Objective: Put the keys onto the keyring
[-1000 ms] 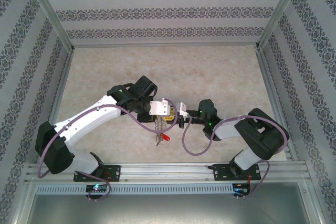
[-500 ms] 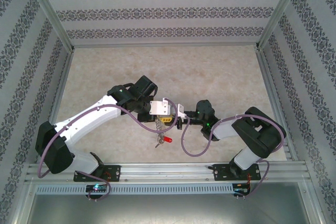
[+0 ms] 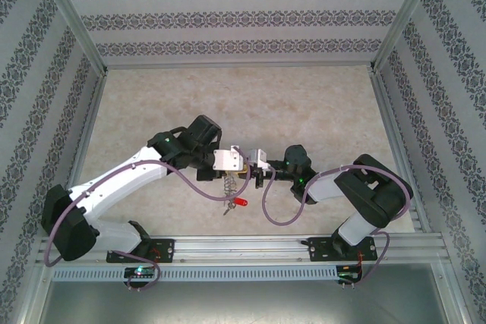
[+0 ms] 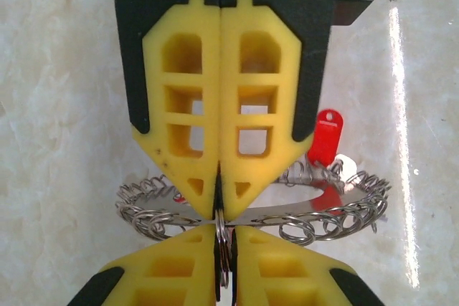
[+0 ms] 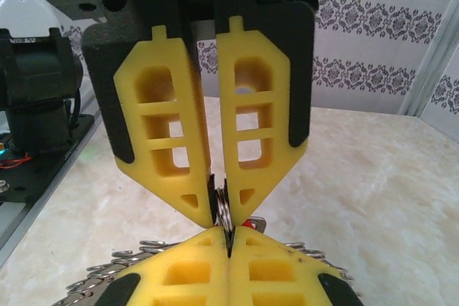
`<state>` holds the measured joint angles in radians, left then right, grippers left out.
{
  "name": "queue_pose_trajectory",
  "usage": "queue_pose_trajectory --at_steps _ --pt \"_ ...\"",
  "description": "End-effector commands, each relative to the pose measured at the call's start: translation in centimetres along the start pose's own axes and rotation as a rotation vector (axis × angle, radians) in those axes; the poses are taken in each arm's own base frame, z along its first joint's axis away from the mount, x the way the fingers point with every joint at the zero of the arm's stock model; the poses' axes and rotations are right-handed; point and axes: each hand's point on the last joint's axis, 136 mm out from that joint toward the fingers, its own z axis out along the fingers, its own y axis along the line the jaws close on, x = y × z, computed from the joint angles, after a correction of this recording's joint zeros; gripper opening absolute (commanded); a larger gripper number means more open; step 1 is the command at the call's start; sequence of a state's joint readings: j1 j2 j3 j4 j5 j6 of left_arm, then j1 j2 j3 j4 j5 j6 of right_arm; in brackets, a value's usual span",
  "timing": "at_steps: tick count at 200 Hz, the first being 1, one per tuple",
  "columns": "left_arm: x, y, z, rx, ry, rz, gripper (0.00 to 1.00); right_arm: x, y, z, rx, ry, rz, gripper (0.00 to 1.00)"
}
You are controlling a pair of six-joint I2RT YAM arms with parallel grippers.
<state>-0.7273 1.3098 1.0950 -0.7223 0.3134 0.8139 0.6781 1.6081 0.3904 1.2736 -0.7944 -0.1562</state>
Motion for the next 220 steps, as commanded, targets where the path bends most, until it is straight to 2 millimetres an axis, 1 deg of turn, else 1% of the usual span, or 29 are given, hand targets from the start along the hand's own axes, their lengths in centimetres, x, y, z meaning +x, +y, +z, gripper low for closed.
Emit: queue_pose_trajectory --at_steps 1,19,41,80,114,122,132,147,164,171,176,198,220 --pt "-1.1 0.2 -0.7 -0.025 -0.108 -0.007 0.15 -1.0 -0.2 -0.6 0.004 -0.053 -0.009 0.0" --pt "-0.9 0.3 -0.5 -0.034 -0.134 -0.029 0.2 -0.9 0.0 -0.7 -0.004 -0.052 -0.008 0.0" --pt "-0.8 0.5 -0.1 -0.025 -0.165 -0.067 0.2 -1.1 0.1 -0.8 0.001 -0.056 -0.017 0.0" --pt "-0.8 1.5 -0.3 -0.061 -0.217 -0.111 0.21 -1.6 0.2 -1.0 -0.001 -0.065 -0.025 0.0" --pt "-1.2 1.4 0.1 -0.041 -0.249 -0.126 0.2 -1.5 0.3 -0.9 -0.006 -0.064 -0.025 0.0" --pt "-1.3 1.4 0.2 -0.046 -0.257 -0.127 0.18 -1.5 0.4 -0.9 -0.007 -0.064 -0.027 0.0" --pt "-1.4 1.4 0.3 -0.045 -0.265 -0.126 0.12 -1.6 0.4 -0.8 -0.008 -0.065 -0.028 0.0" --pt "-1.3 1.4 0.2 -0.039 -0.262 -0.123 0.0 -1.5 0.3 -0.8 -0.007 -0.064 -0.027 0.0" --pt "-1.1 1.4 -0.3 -0.037 -0.228 -0.103 0.0 -1.2 0.1 -1.0 0.01 -0.054 -0.022 0.0" --pt "-1.0 1.5 -0.6 -0.041 -0.214 -0.091 0.0 -0.9 -0.1 -1.0 0.021 -0.047 -0.02 0.13" --pt "-0.9 1.4 -0.7 -0.035 -0.2 -0.085 0.0 -0.8 -0.2 -1.0 0.027 -0.043 -0.021 0.18" --pt "-0.3 0.6 -1.2 0.018 -0.137 -0.057 0.0 0.0 0.0 -0.9 0.02 -0.006 -0.004 0.19" --pt "-0.3 0.0 -1.5 0.074 -0.11 -0.053 0.0 0.0 0.1 -0.5 0.009 0.008 -0.007 0.2"
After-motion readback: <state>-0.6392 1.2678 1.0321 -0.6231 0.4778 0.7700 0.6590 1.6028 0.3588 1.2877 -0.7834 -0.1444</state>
